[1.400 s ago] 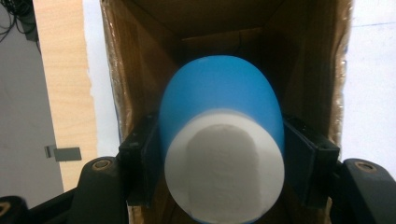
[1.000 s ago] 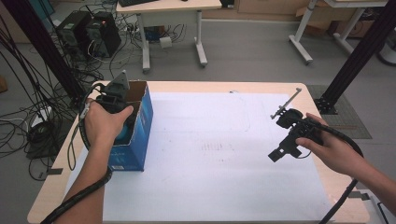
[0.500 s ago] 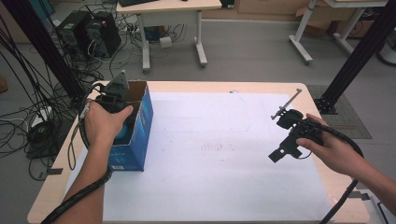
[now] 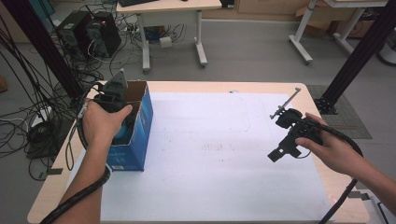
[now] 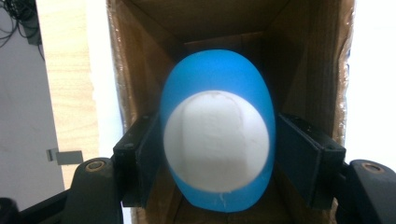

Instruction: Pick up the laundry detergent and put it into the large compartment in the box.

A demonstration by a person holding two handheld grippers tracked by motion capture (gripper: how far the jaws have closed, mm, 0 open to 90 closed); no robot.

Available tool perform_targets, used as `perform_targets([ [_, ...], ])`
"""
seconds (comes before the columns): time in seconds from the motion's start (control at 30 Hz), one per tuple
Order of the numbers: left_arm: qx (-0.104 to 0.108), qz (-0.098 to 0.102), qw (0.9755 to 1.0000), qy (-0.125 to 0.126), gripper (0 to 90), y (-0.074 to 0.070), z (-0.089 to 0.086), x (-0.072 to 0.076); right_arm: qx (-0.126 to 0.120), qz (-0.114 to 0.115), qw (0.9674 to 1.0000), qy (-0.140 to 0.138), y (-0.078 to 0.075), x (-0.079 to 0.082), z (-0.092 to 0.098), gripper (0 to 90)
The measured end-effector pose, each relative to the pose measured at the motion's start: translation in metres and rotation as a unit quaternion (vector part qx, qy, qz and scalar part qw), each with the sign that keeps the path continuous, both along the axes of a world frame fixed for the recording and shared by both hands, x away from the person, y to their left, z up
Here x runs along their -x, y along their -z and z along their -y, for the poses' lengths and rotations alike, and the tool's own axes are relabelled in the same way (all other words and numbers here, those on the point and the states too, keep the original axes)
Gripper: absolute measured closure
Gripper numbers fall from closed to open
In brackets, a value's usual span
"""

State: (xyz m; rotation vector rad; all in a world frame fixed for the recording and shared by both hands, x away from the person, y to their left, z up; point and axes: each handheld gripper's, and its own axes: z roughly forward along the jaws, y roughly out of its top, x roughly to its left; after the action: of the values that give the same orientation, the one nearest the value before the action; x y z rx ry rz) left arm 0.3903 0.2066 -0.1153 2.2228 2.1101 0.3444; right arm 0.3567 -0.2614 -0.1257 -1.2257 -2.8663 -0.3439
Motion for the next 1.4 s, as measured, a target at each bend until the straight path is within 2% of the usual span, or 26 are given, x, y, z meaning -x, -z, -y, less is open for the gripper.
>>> perform_targets([
  [0.27, 0.002, 0.007, 1.0, 0.002, 30.4, -0.008, 0.001, 0.007, -0.001, 0.002, 1.0, -0.004, -0.002, 0.005, -0.001, 3.8],
  [0.5, -0.01, 0.016, 0.9998, -0.002, 20.7, -0.019, 0.006, 0.014, -0.002, 0.006, 1.0, -0.005, -0.006, 0.01, -0.001, 3.9],
  [0.7, -0.023, 0.037, 0.999, -0.009, 14.3, -0.039, 0.013, 0.028, -0.003, 0.009, 0.9999, -0.005, -0.009, 0.014, 0.002, 3.8],
  [0.9, -0.03, 0.059, 0.9978, 0.0, 11.3, -0.066, 0.021, 0.046, -0.004, 0.012, 0.9999, -0.002, -0.012, 0.016, 0.006, 3.9],
  [1.03, -0.027, 0.073, 0.9969, 0.005, 10.4, -0.082, 0.025, 0.055, -0.006, 0.018, 0.9998, -0.003, -0.015, 0.02, 0.006, 3.8],
  [1.13, -0.016, 0.085, 0.9962, 0.01, 9.0, -0.09, 0.028, 0.06, -0.006, 0.021, 0.9997, -0.004, -0.019, 0.023, 0.004, 3.9],
  [1.4, 0.0, 0.091, 0.9953, 0.035, 7.4, -0.092, 0.045, 0.058, -0.007, 0.028, 0.9996, -0.004, -0.025, 0.027, 0.004, 3.9],
])
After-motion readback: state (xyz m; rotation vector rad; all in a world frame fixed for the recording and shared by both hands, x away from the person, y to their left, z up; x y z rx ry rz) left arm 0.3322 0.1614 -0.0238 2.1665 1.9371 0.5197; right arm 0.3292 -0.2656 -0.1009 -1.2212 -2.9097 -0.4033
